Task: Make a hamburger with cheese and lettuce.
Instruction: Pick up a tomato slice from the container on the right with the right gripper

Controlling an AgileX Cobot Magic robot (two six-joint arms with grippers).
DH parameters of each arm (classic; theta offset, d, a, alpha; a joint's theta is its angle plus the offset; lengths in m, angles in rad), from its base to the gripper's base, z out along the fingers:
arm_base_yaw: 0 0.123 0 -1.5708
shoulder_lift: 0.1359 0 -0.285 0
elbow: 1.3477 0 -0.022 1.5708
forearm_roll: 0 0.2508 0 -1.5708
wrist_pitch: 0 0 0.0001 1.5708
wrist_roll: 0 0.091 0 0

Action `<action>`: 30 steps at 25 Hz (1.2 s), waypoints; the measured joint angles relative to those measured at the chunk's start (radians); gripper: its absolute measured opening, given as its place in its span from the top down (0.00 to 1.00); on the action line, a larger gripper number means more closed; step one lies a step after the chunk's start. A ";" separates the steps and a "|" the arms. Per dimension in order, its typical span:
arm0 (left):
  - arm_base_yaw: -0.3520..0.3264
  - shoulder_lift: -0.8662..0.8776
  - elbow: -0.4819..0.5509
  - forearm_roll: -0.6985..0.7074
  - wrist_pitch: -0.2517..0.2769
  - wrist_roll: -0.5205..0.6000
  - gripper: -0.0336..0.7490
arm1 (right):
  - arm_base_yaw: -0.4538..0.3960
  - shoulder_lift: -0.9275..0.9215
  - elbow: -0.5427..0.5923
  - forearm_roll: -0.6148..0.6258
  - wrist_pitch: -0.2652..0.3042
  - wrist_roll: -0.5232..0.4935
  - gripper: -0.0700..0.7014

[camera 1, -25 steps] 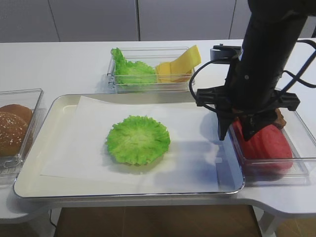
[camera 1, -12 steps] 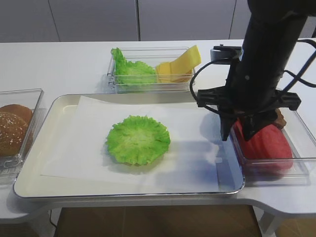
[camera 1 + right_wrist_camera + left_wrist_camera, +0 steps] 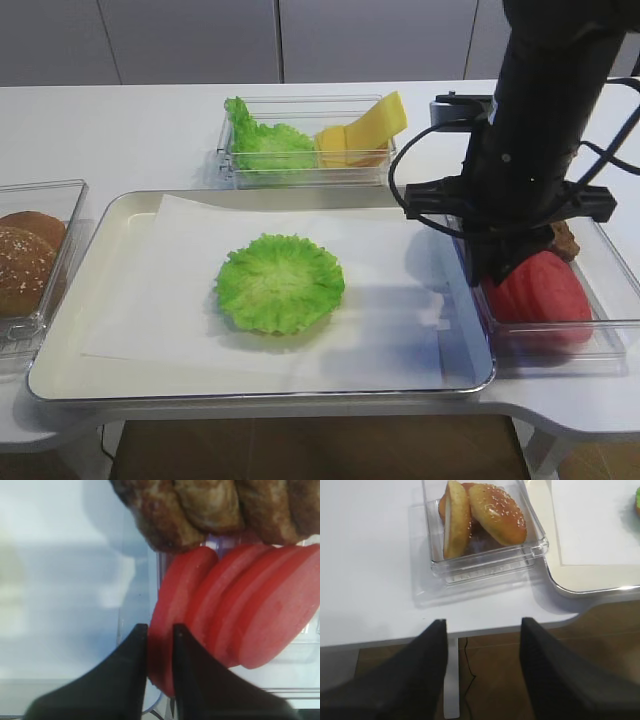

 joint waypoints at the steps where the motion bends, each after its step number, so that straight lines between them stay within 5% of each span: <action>1: 0.000 0.000 0.000 0.000 0.000 0.000 0.51 | 0.000 0.000 0.000 0.000 0.002 -0.002 0.75; 20: 0.000 0.000 0.000 0.000 0.000 0.000 0.51 | 0.000 -0.017 -0.002 -0.010 0.024 -0.006 0.78; 30: 0.000 0.000 0.000 0.000 0.000 0.000 0.51 | 0.000 -0.027 -0.099 -0.008 0.067 -0.014 0.79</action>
